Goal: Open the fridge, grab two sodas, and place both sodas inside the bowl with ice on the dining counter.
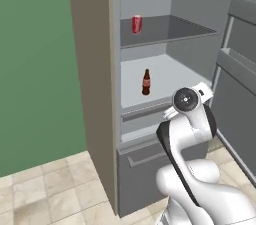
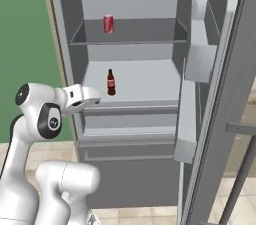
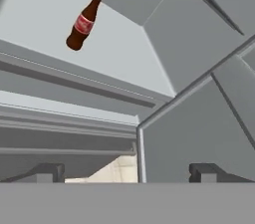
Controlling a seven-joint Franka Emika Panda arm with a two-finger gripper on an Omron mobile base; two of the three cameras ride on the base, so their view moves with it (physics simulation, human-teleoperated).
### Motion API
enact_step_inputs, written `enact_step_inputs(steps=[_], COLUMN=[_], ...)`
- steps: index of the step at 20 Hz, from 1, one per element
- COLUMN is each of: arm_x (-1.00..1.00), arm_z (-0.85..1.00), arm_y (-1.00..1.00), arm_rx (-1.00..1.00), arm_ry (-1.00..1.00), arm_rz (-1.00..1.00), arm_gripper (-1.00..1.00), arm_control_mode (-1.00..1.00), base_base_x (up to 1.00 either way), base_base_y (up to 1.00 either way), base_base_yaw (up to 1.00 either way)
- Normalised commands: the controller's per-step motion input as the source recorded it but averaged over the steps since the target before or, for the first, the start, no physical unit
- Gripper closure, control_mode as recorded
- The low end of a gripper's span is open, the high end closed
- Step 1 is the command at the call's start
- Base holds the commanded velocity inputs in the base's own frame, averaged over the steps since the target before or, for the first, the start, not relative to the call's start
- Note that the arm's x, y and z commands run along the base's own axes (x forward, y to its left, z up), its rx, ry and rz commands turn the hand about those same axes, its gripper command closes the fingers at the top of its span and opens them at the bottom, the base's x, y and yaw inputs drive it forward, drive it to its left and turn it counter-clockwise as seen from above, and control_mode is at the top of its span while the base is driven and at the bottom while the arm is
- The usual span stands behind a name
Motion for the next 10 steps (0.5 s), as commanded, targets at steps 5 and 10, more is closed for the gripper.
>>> enact_step_inputs(steps=[5,10], arm_x=[0.0,0.0], arm_z=[0.0,0.0], arm_y=[0.0,0.0], arm_rx=[0.0,0.0], arm_ry=[0.0,0.0], arm_rz=[0.0,0.0], arm_gripper=[-1.0,-1.0], arm_control_mode=[1.0,1.0], base_base_x=[0.44,0.48], base_base_y=[-0.01,-0.19], base_base_yaw=[0.14,0.13])
